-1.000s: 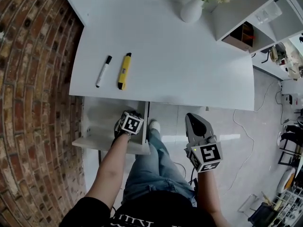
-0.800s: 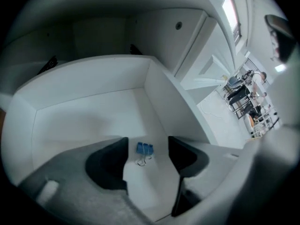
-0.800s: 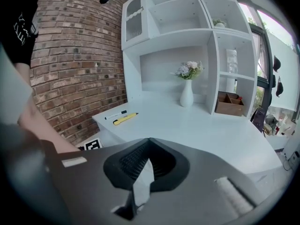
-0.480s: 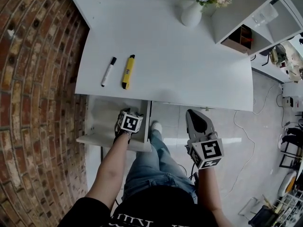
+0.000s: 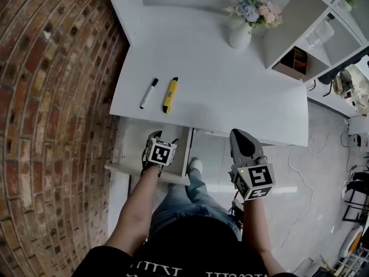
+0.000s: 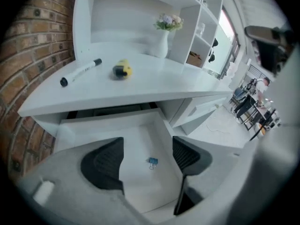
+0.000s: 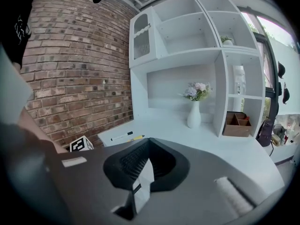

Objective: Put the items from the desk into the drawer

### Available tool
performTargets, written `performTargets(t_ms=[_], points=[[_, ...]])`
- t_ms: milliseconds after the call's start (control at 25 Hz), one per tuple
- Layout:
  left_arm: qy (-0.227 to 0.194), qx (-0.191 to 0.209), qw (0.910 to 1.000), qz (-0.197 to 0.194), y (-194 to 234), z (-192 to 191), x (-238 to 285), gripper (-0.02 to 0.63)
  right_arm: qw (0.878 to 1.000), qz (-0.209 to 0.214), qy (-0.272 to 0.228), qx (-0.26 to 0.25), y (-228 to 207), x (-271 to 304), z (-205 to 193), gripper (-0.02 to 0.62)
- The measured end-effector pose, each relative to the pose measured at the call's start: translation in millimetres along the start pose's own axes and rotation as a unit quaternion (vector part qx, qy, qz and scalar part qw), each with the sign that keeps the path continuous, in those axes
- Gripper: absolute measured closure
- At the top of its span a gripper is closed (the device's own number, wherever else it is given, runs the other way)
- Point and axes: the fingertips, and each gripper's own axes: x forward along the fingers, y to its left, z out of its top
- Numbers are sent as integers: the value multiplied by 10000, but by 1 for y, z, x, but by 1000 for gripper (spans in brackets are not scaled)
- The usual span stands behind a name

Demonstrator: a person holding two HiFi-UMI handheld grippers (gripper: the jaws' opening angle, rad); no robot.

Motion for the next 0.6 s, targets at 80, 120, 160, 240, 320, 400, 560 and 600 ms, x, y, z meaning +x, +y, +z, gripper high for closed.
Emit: performTargets(t_ms=[80, 120, 160, 240, 320, 400, 560, 600], points=[[-182, -48, 9998, 91, 4, 10, -14, 279, 10000, -8, -92, 10, -2, 2, 8, 597], [-281, -59, 9995, 137, 6, 15, -21, 279, 9999, 2, -135, 12, -3, 4, 11, 597], [-375, -57, 9991, 187, 9, 20, -28, 279, 9998, 25, -177, 6, -3, 7, 15, 597], [-530, -52, 9981, 308, 15, 29, -39, 279, 9996, 89, -258, -26, -2, 11, 22, 597], [-664, -97, 9968, 428, 22, 36, -46, 279, 9993, 164, -329, -61, -1, 16, 29, 597], [-816, -124, 9953, 502, 26, 45, -53, 279, 9989, 249, -380, -96, 2, 22, 34, 597], [-1140, -96, 9916, 603, 28, 69, -65, 279, 9983, 401, -413, -125, 2, 34, 40, 597], [-1194, -92, 9908, 626, 29, 75, -66, 279, 9982, 425, -410, -119, 0, 37, 40, 597]])
